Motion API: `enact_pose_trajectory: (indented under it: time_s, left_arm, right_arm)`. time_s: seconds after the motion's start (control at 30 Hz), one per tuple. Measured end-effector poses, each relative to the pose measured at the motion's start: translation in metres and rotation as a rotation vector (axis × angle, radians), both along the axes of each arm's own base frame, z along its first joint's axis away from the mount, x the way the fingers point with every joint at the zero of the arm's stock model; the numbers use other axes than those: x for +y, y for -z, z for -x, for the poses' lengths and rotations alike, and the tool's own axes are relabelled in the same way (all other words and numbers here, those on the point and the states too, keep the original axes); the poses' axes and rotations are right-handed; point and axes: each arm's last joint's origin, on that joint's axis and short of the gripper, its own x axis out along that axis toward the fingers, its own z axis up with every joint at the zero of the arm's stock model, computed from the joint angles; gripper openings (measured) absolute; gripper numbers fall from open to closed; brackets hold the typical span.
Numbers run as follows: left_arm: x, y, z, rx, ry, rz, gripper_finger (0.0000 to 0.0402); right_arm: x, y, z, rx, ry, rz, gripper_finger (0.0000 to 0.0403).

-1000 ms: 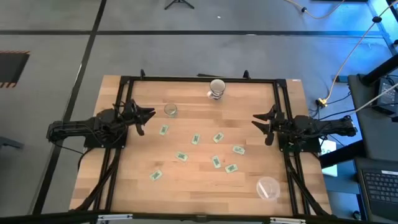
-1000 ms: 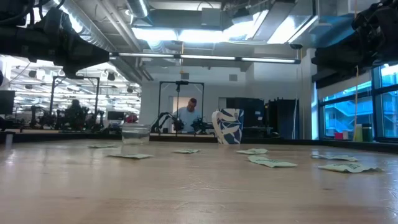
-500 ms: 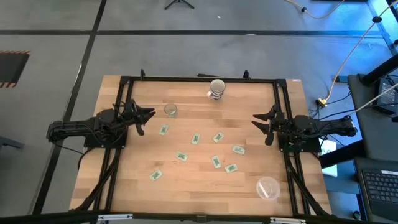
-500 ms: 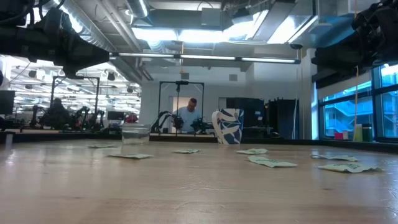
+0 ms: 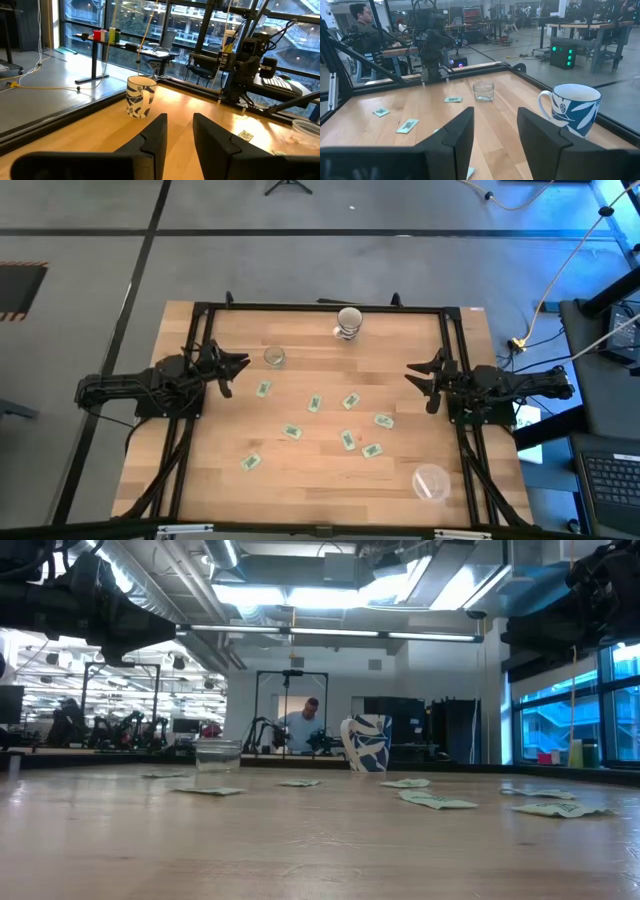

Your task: Pick and place Stevia / Truvia into bins

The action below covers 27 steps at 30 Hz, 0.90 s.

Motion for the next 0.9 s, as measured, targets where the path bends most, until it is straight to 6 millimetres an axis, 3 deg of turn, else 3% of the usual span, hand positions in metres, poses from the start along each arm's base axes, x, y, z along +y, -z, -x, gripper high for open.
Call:
enact_pose_trajectory:
  time_s: [0.7,0.9]
  left_arm:
    - [0.000,0.000,0.000,-0.001,0.000,0.000,0.0088]
    - [0.000,0.000,0.000,-0.001,0.000,0.000,0.0088]
  right_arm:
    - [-0.002,-0.011,0.001,-0.101,0.035,0.028,0.0154]
    - [-0.005,-0.010,0.000,-0.146,0.110,-0.126,0.0154]
